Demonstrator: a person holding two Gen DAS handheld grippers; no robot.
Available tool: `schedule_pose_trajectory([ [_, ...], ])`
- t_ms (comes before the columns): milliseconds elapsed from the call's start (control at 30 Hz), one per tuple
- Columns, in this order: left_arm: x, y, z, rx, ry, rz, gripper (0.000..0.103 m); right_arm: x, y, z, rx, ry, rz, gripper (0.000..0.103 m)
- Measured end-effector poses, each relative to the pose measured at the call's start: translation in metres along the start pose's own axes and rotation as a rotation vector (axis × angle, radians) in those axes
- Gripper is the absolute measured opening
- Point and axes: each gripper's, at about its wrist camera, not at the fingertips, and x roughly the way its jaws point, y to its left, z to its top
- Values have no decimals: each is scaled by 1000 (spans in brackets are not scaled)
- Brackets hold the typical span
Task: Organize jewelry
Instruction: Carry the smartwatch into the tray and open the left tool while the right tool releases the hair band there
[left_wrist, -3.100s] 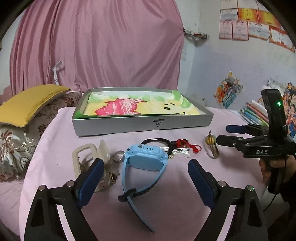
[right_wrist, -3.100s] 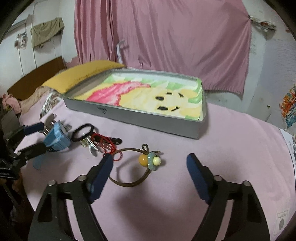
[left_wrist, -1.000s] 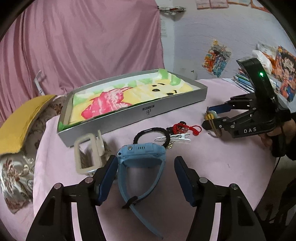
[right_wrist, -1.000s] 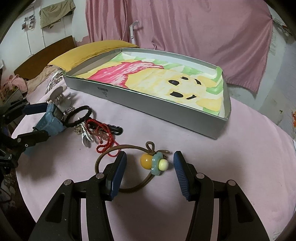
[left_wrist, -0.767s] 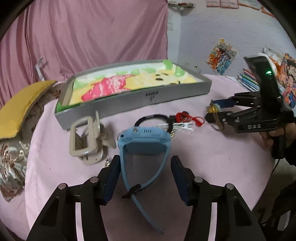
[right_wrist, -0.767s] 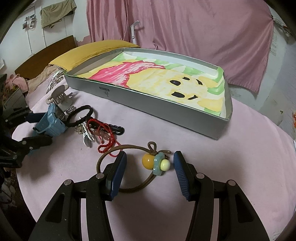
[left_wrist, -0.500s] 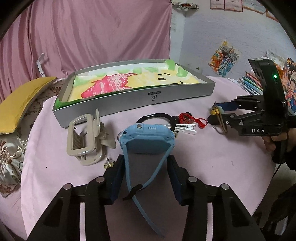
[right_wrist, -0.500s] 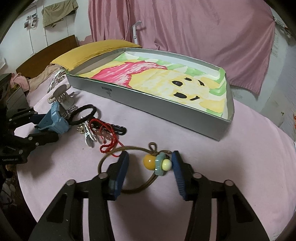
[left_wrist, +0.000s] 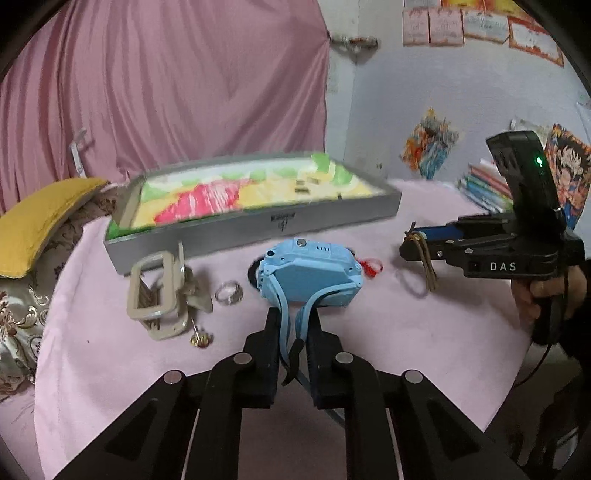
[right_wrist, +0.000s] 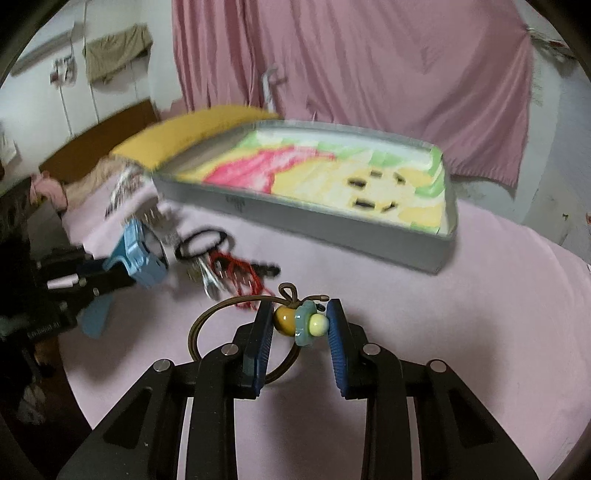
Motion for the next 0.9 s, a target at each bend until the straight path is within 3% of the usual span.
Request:
schedule_pose_trajectory([
  [267,-21,11,39,-59,-200,79,12,-27,16,32,32,-272,0,26],
  [567,-15,33,90,-75,-358,169,12,-26,33,79,65,-484,-77,26],
  [733,0,50,107,-80,-401,211,12,-11,37,103,69,-528,-115,26],
  [900,20,66,116,-116,-395,229,13,16,39,121,55,-528,-155,26],
])
